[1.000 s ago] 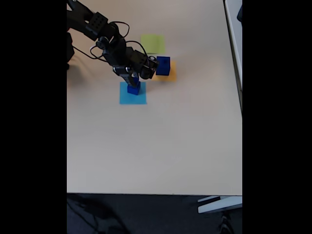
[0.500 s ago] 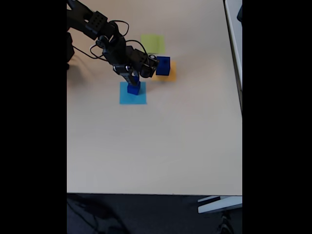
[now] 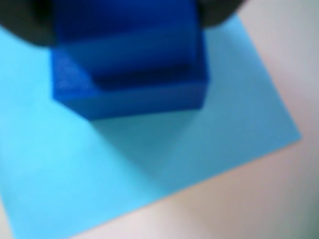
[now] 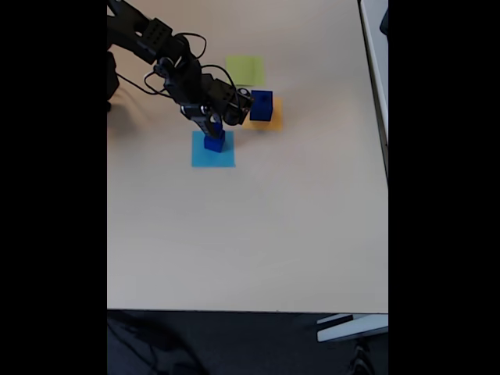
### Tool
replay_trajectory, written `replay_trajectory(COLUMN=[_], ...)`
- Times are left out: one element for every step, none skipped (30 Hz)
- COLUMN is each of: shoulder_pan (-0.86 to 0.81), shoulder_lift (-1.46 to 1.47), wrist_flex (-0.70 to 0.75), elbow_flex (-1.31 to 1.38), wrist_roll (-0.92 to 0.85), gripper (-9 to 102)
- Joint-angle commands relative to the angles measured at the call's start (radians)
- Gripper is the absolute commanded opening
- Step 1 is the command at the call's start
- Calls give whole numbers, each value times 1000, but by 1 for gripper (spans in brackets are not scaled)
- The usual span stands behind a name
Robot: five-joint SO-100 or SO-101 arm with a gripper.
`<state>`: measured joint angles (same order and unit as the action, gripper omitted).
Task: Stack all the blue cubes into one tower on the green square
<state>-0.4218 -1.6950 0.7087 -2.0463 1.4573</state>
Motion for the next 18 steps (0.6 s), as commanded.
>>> replay_trajectory(shoulder_pan=[9, 9, 9, 9, 9, 9, 11, 11, 11, 11, 11, 11, 11, 11, 11, 11, 11, 11], shoulder_lift=[-74, -74, -74, -74, -74, -74, -74, -74, -74, -74, -74, -74, -74, -74, -74, -74, -75, -75], wrist_flex=[-20, -20, -20, -20, -20, -20, -20, -20, -20, -20, -20, -20, -20, -20, -20, -20, -20, -20], elbow_flex=[5, 5, 3, 3, 3, 3, 3, 3, 3, 2, 2, 2, 2, -2, -2, -2, -3, -3], wrist_roll=[8, 9, 11, 11, 11, 11, 11, 11, 11, 11, 12, 12, 12, 12, 12, 12, 12, 12], gripper=[13, 13, 13, 14, 14, 14, 14, 14, 14, 14, 14, 14, 14, 15, 15, 15, 16, 16])
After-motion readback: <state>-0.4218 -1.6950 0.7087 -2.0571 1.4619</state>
